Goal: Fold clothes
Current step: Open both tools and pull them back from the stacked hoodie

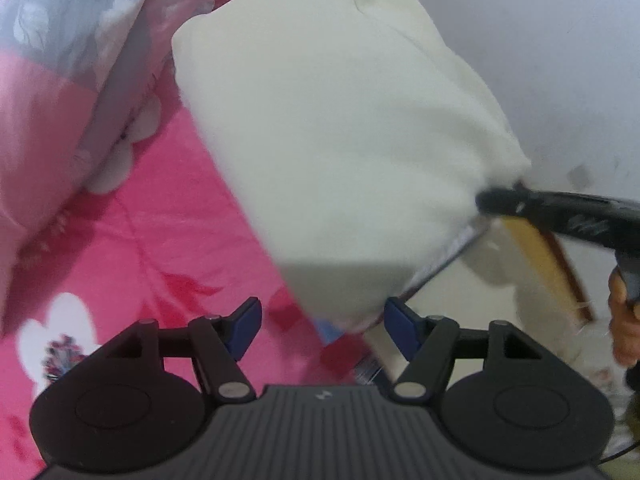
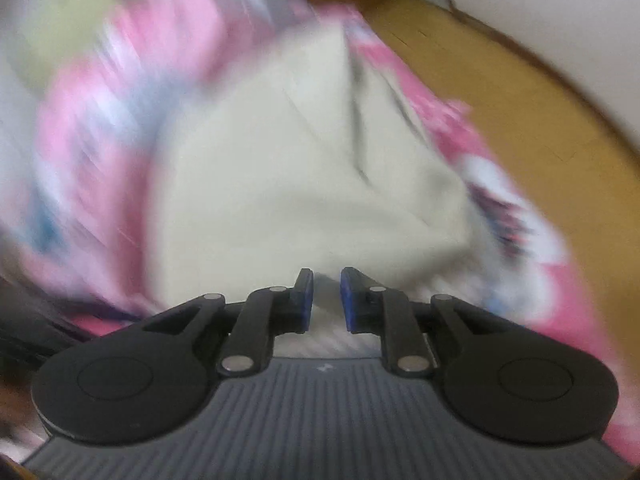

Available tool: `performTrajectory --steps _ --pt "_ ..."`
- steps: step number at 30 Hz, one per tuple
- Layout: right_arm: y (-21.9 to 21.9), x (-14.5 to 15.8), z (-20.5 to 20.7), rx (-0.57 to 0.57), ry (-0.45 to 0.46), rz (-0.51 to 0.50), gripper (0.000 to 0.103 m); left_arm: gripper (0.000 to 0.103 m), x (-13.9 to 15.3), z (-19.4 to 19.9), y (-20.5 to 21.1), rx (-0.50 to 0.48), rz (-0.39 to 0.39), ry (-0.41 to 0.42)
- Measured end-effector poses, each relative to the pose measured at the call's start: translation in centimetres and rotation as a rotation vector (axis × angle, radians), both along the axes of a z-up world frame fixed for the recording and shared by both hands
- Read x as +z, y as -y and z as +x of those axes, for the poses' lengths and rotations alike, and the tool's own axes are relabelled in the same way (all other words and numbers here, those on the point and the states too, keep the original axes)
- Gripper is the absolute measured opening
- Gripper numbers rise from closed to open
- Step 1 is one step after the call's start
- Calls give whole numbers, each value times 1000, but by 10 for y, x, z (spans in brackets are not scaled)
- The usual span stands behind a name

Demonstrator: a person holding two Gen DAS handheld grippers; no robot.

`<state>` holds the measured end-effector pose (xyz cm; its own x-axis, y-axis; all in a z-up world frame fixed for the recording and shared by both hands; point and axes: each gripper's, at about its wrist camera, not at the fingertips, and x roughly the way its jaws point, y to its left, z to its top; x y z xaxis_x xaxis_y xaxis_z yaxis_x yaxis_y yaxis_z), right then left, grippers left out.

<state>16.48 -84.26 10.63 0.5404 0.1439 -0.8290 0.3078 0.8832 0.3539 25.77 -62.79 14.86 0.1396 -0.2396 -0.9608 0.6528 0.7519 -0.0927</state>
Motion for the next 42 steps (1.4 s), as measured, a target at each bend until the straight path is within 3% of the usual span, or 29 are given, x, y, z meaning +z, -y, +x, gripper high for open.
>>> performTrajectory --steps 3,11,14,17,20,27,35,40,42 --pt "-13 6 -16 -23 -85 -48 16 70 20 -11 -17 7 -20 27" --pt "-68 63 -75 38 -122 -135 21 80 82 -46 -64 46 -126 93" --pt "-92 96 -92 36 -91 -146 31 88 102 -60 -84 45 -184 132" --pt "-118 129 -107 38 -53 -175 50 89 118 -72 -107 84 -218 167" --pt "-142 157 -120 56 -40 -239 58 89 137 -81 -130 133 -279 182" --pt "-182 212 -142 22 13 -307 82 101 190 -108 -177 206 -337 366" --pt "-209 245 -156 -49 83 -328 85 103 226 -126 -200 266 -359 429" --pt "-210 259 -165 -131 109 -325 89 103 235 -135 -182 230 -235 434" --pt "-210 262 -168 -158 113 -315 90 103 237 -138 -178 232 -221 439"
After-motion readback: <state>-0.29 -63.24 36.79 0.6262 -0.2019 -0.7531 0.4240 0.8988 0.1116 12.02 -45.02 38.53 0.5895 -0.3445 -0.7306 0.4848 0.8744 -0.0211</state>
